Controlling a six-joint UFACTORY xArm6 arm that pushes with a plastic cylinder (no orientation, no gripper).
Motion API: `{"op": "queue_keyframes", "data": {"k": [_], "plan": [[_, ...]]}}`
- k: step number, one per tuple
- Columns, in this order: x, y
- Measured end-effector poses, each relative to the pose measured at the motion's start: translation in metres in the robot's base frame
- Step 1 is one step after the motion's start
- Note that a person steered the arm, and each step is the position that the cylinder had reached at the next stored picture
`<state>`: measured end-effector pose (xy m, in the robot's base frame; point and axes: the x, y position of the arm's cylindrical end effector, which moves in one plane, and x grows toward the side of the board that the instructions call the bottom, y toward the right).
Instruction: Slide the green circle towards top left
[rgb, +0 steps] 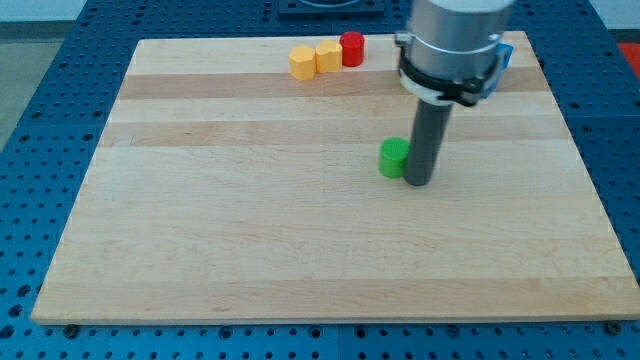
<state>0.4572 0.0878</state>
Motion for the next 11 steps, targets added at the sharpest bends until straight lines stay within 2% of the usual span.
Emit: {"op": "queue_keyframes", "data": {"k": [2,5,7,9,11], "plan": [[-0.041,-0.058],[-0.104,-0.07],[-0.135,-0.116],[-0.138,-0.181],[-0.138,-0.219]]}}
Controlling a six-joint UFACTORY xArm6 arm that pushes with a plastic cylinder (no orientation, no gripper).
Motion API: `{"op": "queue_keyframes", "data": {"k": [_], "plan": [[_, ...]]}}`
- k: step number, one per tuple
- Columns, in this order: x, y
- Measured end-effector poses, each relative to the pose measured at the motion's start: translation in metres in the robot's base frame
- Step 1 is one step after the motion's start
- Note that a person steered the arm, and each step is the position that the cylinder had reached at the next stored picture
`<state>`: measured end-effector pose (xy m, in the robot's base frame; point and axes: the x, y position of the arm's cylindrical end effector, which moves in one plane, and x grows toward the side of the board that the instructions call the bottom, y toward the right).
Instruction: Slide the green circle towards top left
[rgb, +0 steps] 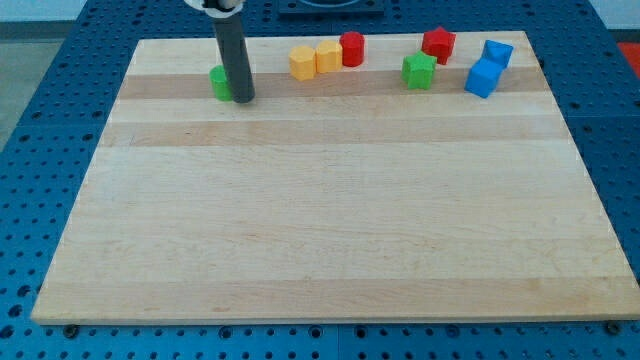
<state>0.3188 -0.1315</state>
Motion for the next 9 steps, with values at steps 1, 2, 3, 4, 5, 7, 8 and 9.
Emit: {"op": "queue_keyframes", "data": {"k": [1,2,3,4,5,7,8,9], "plan": [[0.0,-0.023],[-0.003,-0.032],[-0.017,-0.032],[-0.03,-0.032],[-0.041,-0.032],[-0.062,-0.034],[-0.072,-0.034],[-0.078,-0.033]]}}
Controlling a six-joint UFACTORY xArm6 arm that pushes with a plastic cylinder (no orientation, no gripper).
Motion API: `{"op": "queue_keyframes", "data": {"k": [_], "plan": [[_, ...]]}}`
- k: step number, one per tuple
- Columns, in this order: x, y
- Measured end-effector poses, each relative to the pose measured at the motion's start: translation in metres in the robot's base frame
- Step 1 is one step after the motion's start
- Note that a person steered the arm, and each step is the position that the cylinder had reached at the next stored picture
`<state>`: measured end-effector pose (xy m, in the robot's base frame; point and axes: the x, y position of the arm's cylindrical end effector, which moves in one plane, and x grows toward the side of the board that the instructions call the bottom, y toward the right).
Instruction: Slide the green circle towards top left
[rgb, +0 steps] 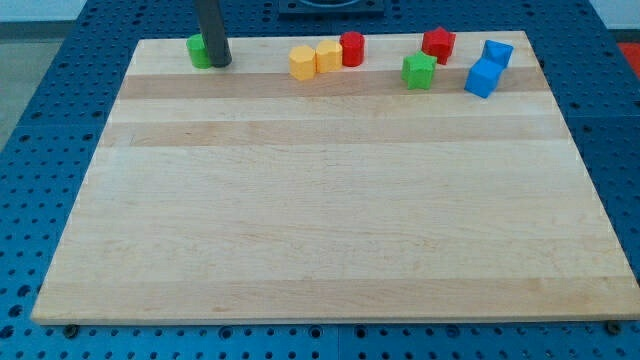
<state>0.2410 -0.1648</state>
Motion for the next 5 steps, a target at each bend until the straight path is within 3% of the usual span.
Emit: {"op": "queue_keyframes", "data": {"k": [5], "plan": [[-0.023,-0.029]]}}
